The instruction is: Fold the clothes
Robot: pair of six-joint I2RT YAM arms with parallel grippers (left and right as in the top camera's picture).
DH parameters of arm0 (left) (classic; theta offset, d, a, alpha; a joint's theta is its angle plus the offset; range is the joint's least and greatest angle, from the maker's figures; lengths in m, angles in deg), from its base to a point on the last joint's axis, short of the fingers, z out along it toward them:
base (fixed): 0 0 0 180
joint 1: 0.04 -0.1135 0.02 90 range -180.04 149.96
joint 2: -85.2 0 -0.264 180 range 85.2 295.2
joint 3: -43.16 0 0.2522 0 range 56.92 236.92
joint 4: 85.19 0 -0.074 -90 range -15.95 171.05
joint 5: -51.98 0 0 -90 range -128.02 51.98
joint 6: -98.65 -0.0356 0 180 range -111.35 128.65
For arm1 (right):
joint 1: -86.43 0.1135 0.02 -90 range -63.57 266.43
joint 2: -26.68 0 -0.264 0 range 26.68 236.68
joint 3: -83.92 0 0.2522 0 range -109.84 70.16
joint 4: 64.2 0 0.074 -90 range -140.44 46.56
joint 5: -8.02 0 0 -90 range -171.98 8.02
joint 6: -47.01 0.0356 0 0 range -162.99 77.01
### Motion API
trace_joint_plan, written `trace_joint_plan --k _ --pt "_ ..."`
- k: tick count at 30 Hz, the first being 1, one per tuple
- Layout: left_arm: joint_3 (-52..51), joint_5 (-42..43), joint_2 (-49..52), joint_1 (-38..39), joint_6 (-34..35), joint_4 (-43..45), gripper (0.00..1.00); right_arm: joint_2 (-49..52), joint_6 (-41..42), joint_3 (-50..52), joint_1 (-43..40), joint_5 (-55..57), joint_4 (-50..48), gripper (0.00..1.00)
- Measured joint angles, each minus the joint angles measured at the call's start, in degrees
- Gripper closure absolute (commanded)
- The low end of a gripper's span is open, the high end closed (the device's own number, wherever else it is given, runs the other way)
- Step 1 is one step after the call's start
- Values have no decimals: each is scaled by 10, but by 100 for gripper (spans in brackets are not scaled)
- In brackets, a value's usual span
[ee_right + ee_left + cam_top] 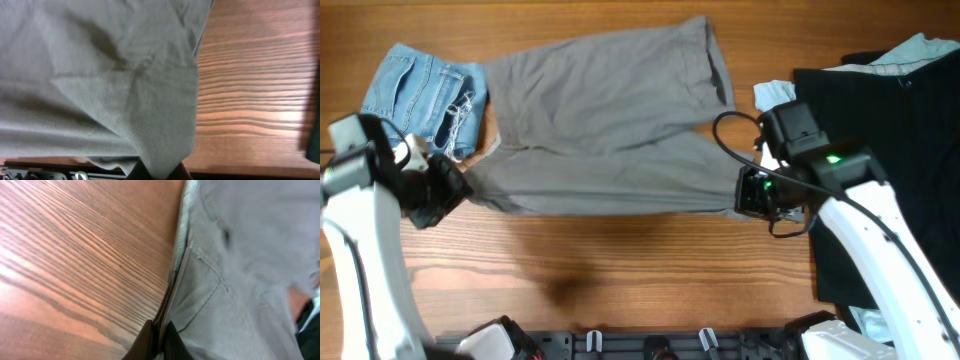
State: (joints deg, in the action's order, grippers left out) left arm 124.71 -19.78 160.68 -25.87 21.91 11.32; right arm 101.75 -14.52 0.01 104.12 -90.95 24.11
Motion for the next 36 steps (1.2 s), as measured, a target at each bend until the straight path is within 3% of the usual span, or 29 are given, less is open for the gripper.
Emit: trace_joint_plan --k 4,8,13,17,18,19,20,21,22,23,26,29,32,36 --pt "20 -49 -174 0 35 -44 96 -31 -3 -92 0 7 69 96" --pt "38 -82 -261 0 54 -52 96 -54 -3 -147 0 12 46 96" --pt "41 -99 -207 0 60 -53 96 -15 -4 -148 3 14 -20 96" --pt "41 -115 -94 3 62 -6 96 84 -10 -148 9 14 -102 93" --pt "41 -114 -66 4 62 23 95 123 -10 -148 11 16 -143 82" --pt "41 -108 -31 5 62 61 89 150 -11 -148 12 21 -186 66" --pt "41 -106 -4 6 62 86 75 176 -14 -148 13 33 -229 59" --pt "41 -107 30 6 64 127 52 214 -14 -150 10 54 -267 36" --pt "41 -107 62 5 65 171 20 246 -13 -150 5 73 -297 22" --pt "41 -107 91 6 64 200 16 280 -13 -150 -1 91 -320 22" --pt "41 -100 166 19 62 250 15 362 -11 -150 -20 123 -316 20" --pt "41 -94 199 26 38 219 15 382 -16 -149 -55 110 -242 20" --pt "41 -88 198 26 18 169 15 382 -105 -149 -105 37 -170 20" --pt "42 -74 198 26 -20 122 17 382 -212 -106 -111 -67 -154 20"
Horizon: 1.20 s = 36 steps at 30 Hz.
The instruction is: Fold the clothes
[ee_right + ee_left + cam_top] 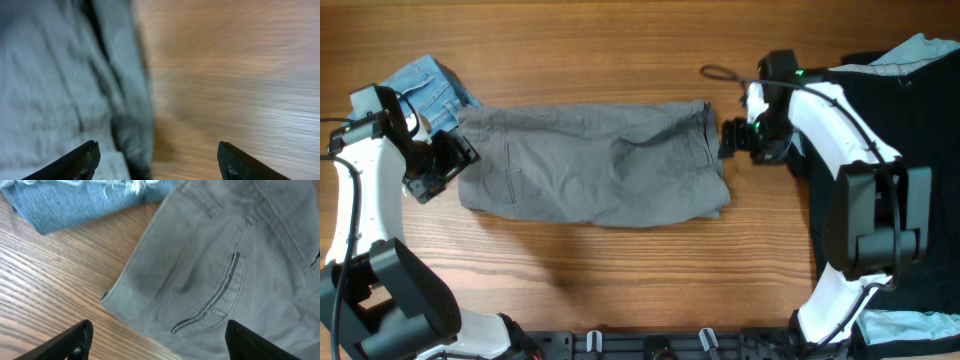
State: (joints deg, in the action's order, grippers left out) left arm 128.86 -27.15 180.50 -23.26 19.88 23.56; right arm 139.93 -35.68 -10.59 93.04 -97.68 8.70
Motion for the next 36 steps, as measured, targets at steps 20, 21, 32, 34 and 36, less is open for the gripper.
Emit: trace_joint_plan --k 20,21,32,34,36 --pt "0 40 0 32 -51 -9 14 -149 36 101 -107 102 10 26" --pt "0 40 0 42 -60 0 14 -165 14 100 -107 61 -21 19" --pt "0 40 0 91 -97 109 22 -80 49 97 -87 -64 -292 57" --pt "0 40 0 91 -97 111 22 -64 56 97 -87 -80 -317 54" --pt "0 40 0 91 -97 111 22 -64 58 97 -87 -97 -356 49"
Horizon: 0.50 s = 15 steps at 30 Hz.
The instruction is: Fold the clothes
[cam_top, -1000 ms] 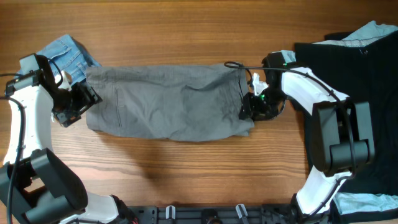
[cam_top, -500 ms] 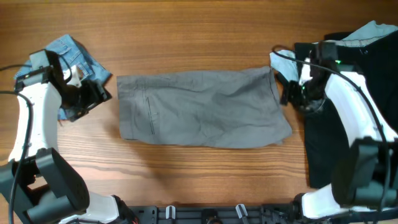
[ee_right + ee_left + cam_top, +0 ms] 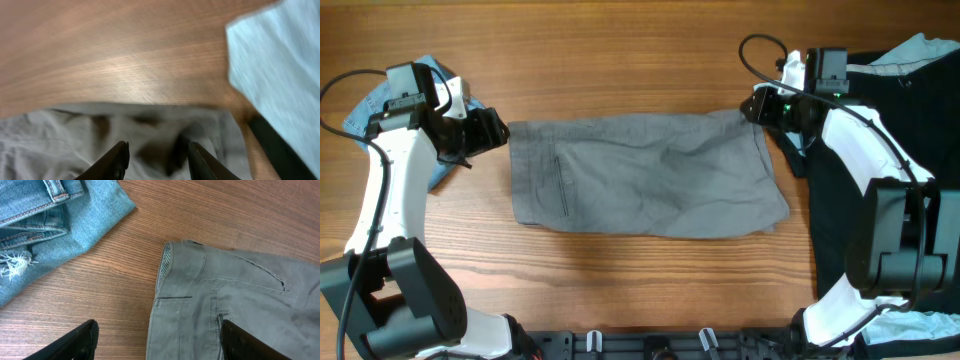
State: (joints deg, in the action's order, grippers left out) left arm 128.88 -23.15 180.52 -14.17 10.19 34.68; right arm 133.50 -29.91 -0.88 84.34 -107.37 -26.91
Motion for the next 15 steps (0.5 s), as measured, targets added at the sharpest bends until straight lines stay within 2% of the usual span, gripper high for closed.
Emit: trace_joint_plan --k 2,3,4,5,7,11,15 --pt "0 0 0 0 0 0 22 0 3 0 0 -8 -3 59" --pt "0 0 0 0 0 0 22 0 3 0 0 -13 0 58" --pt "0 0 0 0 0 0 22 0 2 0 1 -15 8 53" --pt "0 0 0 0 0 0 22 0 1 0 5 -16 18 56" --pt "0 0 0 0 0 0 22 0 -3 0 14 -16 33 93" --pt "0 0 0 0 0 2 22 0 -5 0 19 -16 26 96" --pt "0 0 0 0 0 2 21 -33 4 -30 2 -13 70 96"
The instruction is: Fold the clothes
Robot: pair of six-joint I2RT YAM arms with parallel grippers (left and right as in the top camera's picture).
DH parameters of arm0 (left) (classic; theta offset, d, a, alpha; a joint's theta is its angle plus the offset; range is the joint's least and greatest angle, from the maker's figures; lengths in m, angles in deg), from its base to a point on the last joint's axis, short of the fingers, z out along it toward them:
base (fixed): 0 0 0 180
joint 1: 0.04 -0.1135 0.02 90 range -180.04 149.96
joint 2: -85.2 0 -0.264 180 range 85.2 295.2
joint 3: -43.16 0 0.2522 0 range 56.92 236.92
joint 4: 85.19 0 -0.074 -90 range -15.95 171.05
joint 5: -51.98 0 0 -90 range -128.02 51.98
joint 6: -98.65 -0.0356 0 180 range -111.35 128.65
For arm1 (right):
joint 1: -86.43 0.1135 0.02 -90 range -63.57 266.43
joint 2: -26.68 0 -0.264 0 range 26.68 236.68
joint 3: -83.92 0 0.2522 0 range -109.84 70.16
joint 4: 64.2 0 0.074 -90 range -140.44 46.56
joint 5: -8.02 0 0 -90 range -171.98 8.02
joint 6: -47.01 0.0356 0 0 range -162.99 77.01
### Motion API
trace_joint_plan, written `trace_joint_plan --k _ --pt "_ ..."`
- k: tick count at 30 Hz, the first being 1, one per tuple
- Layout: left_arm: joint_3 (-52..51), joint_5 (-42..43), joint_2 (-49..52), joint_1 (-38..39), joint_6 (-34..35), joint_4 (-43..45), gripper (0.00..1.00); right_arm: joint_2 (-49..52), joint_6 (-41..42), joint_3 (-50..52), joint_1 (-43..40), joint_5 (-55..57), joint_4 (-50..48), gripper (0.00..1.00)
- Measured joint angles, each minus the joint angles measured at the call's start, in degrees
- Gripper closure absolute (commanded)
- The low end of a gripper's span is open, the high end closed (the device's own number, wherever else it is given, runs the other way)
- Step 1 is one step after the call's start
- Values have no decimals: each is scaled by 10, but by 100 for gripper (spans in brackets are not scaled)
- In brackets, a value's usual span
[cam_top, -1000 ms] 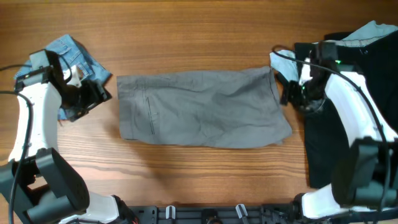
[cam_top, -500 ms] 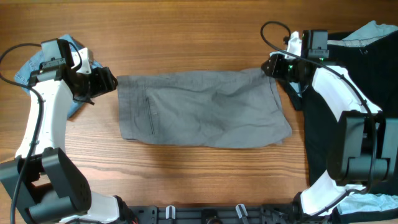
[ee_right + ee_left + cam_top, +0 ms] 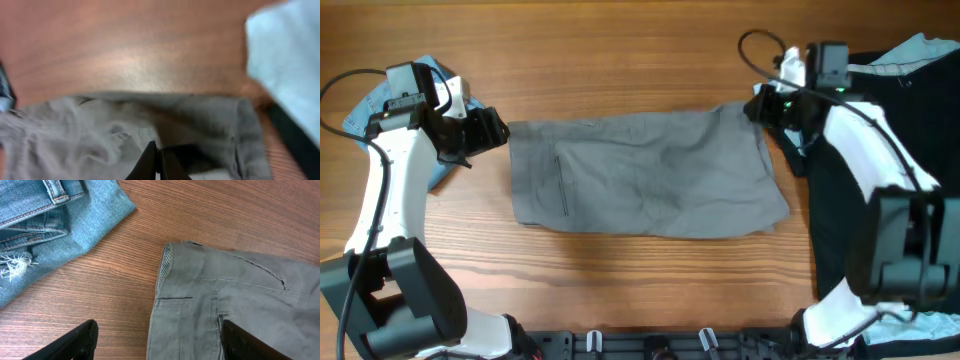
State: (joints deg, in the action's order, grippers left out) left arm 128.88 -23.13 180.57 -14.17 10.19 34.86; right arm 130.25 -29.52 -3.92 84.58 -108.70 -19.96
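Observation:
Grey shorts (image 3: 650, 180), folded in half lengthwise, lie flat across the middle of the table. At their far left corner my left gripper (image 3: 492, 131) stands open; in the left wrist view the gripper (image 3: 157, 347) straddles the waistband (image 3: 185, 275) without touching it. My right gripper (image 3: 758, 108) is shut on the far right corner of the shorts. In the blurred right wrist view the fingers (image 3: 150, 160) meet on grey cloth (image 3: 100, 125).
Folded blue denim (image 3: 390, 105) lies at the far left, behind my left arm, and shows as denim (image 3: 45, 220) in the left wrist view. A black garment (image 3: 880, 200) and pale blue cloth (image 3: 920, 48) cover the right side.
My right gripper was open over the far right corner of the shorts and is now shut on it, the corner slightly lifted. My left gripper and the shorts' left end have not moved.
First both grippers were shut on the near corners of the spread shorts. Then the shorts lay folded in half with both grippers open at their ends. Later the shorts lay further right, both grippers open at the far corners. Now the right one grips its corner.

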Motion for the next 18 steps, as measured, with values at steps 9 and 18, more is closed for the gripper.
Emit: trace_joint_plan --k 9,18 --pt "0 0 0 0 -1 2 10 -36 86 -21 -2 183 37 5" --pt "-17 0 4 0 -7 -13 22 -32 -42 -14 28 19 241 92"
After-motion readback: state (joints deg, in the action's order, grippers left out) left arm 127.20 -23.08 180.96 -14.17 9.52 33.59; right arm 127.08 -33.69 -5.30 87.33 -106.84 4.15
